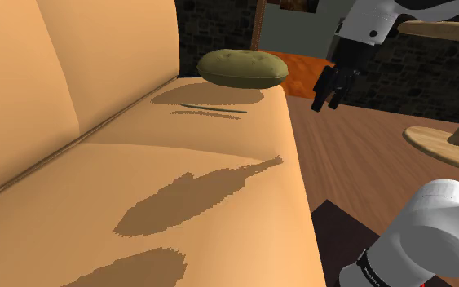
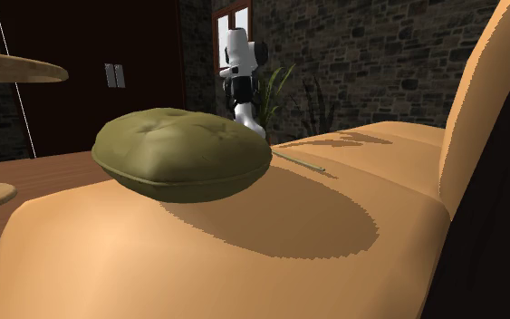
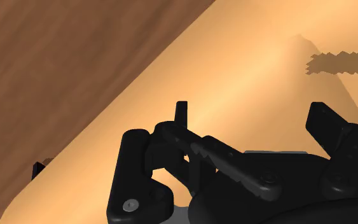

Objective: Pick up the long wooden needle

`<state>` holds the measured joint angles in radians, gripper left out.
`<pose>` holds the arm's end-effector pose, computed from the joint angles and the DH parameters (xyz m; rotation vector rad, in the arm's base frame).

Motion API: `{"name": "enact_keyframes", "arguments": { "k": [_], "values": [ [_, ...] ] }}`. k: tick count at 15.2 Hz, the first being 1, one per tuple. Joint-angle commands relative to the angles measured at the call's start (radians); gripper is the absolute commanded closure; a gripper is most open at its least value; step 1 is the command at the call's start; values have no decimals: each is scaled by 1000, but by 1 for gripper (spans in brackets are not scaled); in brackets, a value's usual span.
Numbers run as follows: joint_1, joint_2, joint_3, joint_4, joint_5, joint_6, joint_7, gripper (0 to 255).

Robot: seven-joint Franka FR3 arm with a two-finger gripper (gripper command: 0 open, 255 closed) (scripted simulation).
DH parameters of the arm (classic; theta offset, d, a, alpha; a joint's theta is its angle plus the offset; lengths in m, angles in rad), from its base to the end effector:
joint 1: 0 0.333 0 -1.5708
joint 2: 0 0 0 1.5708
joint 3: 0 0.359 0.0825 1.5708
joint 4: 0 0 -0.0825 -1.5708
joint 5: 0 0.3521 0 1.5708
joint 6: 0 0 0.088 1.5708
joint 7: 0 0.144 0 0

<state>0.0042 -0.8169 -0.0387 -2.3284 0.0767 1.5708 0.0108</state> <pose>0.2378 -0.0019 0.6041 -3.0353 0.0481 -0.0905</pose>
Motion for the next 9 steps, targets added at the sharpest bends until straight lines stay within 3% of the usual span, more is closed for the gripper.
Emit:
{"name": "enact_keyframes", "arguments": {
  "k": [1,9],
  "values": [
    [0,0,0,0,0,0,0,0],
    [64,352,19,229,-38,77,-129,0]
  ]
}}
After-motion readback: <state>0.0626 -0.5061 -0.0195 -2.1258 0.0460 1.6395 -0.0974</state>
